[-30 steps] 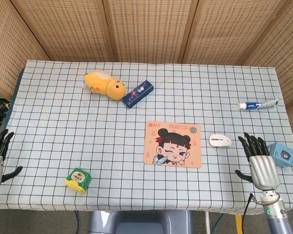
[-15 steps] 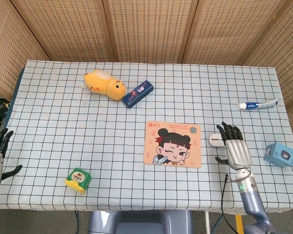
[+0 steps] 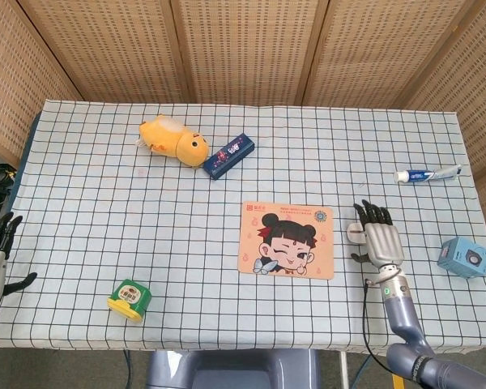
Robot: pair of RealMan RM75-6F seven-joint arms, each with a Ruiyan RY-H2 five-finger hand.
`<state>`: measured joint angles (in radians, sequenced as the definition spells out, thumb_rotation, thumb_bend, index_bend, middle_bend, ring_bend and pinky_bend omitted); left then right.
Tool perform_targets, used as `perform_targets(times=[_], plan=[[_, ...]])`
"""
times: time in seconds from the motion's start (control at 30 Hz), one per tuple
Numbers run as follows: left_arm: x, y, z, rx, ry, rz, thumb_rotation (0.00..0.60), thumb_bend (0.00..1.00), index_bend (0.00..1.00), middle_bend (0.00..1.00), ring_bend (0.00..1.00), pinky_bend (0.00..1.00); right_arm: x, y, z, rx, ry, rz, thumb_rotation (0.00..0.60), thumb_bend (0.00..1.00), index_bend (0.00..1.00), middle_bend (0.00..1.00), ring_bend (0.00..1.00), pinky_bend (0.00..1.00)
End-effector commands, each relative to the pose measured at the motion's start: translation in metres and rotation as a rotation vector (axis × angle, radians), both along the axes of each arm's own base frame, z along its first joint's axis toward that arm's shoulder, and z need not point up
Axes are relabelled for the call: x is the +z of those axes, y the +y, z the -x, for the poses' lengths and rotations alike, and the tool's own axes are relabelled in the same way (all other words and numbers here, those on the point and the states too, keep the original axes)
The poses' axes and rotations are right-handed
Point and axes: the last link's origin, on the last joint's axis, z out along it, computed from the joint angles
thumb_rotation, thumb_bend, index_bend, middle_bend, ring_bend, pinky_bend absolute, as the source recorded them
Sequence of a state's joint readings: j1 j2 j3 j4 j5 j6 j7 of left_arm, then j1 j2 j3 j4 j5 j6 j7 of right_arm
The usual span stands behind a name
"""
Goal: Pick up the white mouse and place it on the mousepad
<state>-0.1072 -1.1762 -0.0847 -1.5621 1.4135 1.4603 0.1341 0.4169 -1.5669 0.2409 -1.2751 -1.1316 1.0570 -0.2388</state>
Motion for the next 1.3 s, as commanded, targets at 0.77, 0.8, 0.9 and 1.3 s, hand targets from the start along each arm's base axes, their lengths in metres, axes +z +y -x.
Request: perform_targets(times=[0.77,0.8,0.9,1.3], plan=[[-0.006,0.004,-0.001,0.006,0.013,0.016,0.600,0.03,0.00,0.00,0.00,0.00,-0.020,-0.031,0.022,-0.052,0.004,-0.021,0.600,0.43,0.14,0.00,0.00,0.00],[-0.007,0.004,-0.001,0.006,0.013,0.017,0.600,0.03,0.00,0.00,0.00,0.00,-0.020,-0.032,0.022,-0.052,0.005,-0.021,0.600,0.43,0.14,0.00,0.00,0.00],[-0.007,0.005,0.000,0.009,0.013,0.018,0.600,0.03,0.00,0.00,0.00,0.00,-0.021,-0.037,0.022,-0.056,0.010,-0.020,0.600,0.44,0.14,0.00,0.00,0.00],[-0.011,0.007,0.000,0.014,0.018,0.030,0.600,0.03,0.00,0.00,0.00,0.00,-0.015,-0.060,0.031,-0.098,0.026,0.007,0.600,0.44,0.14,0.00,0.00,0.00]])
